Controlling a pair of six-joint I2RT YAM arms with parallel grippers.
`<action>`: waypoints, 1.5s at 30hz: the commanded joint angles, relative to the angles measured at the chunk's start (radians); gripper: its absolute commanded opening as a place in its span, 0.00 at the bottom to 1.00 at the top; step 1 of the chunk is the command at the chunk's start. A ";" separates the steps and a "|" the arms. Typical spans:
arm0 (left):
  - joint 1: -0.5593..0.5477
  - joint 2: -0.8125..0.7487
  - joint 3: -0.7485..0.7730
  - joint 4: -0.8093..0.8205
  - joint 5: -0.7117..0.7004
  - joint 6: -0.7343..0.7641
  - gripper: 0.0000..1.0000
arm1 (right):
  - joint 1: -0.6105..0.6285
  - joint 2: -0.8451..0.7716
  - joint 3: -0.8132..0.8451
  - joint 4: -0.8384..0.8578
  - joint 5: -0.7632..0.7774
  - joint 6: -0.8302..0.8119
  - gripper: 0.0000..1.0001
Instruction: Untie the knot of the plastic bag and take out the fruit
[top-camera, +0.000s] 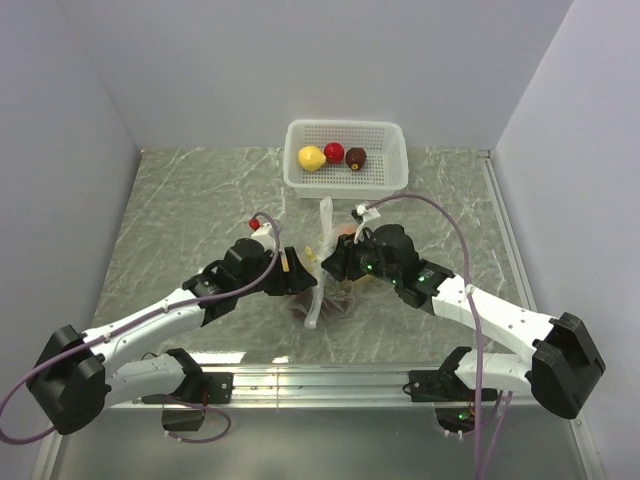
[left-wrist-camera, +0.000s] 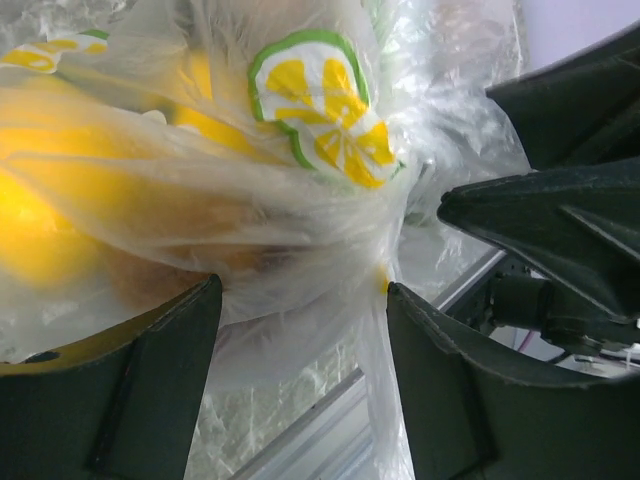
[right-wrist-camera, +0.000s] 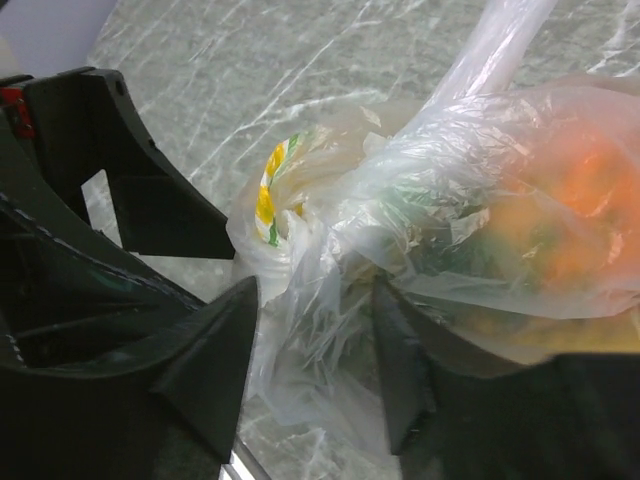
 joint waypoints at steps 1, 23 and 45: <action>-0.021 0.026 0.047 0.084 -0.037 0.014 0.72 | -0.004 -0.010 -0.016 0.054 -0.026 -0.022 0.44; 0.146 -0.119 0.002 -0.180 -0.490 -0.036 0.01 | -0.286 -0.270 -0.180 -0.228 0.417 0.234 0.00; 0.208 -0.244 0.193 -0.322 -0.215 0.085 0.98 | 0.062 -0.272 0.181 -0.525 0.347 -0.241 0.73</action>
